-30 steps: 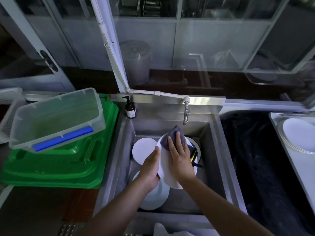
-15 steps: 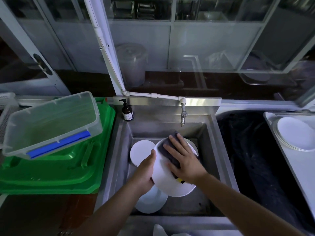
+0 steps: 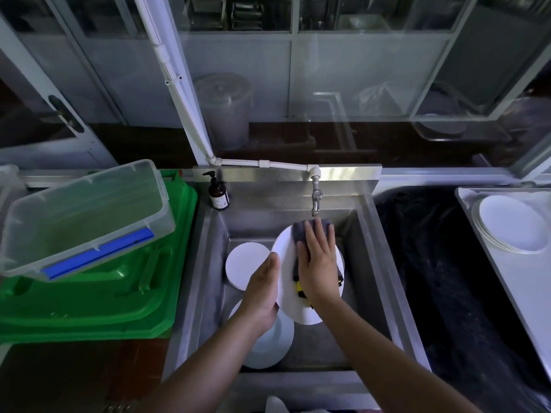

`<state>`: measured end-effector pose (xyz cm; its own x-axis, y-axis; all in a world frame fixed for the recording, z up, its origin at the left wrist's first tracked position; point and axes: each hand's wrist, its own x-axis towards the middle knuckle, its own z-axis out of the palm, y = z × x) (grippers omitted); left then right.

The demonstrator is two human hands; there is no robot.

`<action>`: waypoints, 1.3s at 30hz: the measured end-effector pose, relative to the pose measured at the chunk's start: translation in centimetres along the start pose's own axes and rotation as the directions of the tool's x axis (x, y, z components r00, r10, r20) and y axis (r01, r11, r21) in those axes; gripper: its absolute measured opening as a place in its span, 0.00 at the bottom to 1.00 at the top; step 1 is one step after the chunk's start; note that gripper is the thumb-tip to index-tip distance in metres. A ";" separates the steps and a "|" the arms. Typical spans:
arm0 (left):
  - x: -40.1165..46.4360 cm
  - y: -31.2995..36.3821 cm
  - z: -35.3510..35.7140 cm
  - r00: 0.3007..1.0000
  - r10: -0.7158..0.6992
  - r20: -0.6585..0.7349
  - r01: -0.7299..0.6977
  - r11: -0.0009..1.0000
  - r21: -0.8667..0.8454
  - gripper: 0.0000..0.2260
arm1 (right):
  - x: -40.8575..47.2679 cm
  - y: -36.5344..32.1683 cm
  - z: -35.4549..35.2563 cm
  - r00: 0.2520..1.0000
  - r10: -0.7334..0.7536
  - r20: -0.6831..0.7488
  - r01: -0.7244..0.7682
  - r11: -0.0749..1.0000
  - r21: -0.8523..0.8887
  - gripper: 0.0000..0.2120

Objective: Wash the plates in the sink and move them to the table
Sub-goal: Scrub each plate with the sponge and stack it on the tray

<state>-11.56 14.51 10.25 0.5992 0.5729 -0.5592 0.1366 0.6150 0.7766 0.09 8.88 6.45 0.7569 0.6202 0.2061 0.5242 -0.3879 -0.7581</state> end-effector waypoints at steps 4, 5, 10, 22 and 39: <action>-0.7 0.7 -0.2 0.998 0.067 -0.011 -0.068 0.996 -0.054 0.18 | -2.4 -2.4 -0.1 0.855 -0.518 0.015 0.518 0.855 -0.008 0.21; -0.8 0.9 -0.4 0.997 0.077 -0.002 -0.077 0.994 -0.077 0.19 | -2.4 -2.0 -0.2 0.800 -0.597 0.051 0.599 0.801 -0.018 0.21; -1.1 0.7 -0.1 1.000 -0.004 -0.021 0.002 0.997 -0.082 0.19 | 0.4 0.9 -0.3 0.988 -0.140 0.060 0.142 0.989 -0.041 0.22; -1.6 1.2 0.2 0.999 -0.020 0.047 0.025 0.994 -0.108 0.21 | -0.1 1.1 -1.8 0.996 -0.083 0.040 0.085 0.995 -0.059 0.22; 0.0 1.5 0.1 0.999 -0.045 -0.010 0.044 0.996 -0.072 0.22 | -0.4 0.3 -1.0 0.991 -0.096 0.093 0.098 0.995 -0.017 0.26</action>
<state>-11.27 15.40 11.48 0.5848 0.5500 -0.5963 0.1054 0.6773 0.7281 0.36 7.81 6.76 0.6640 0.7148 0.2194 0.6023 -0.3373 -0.7235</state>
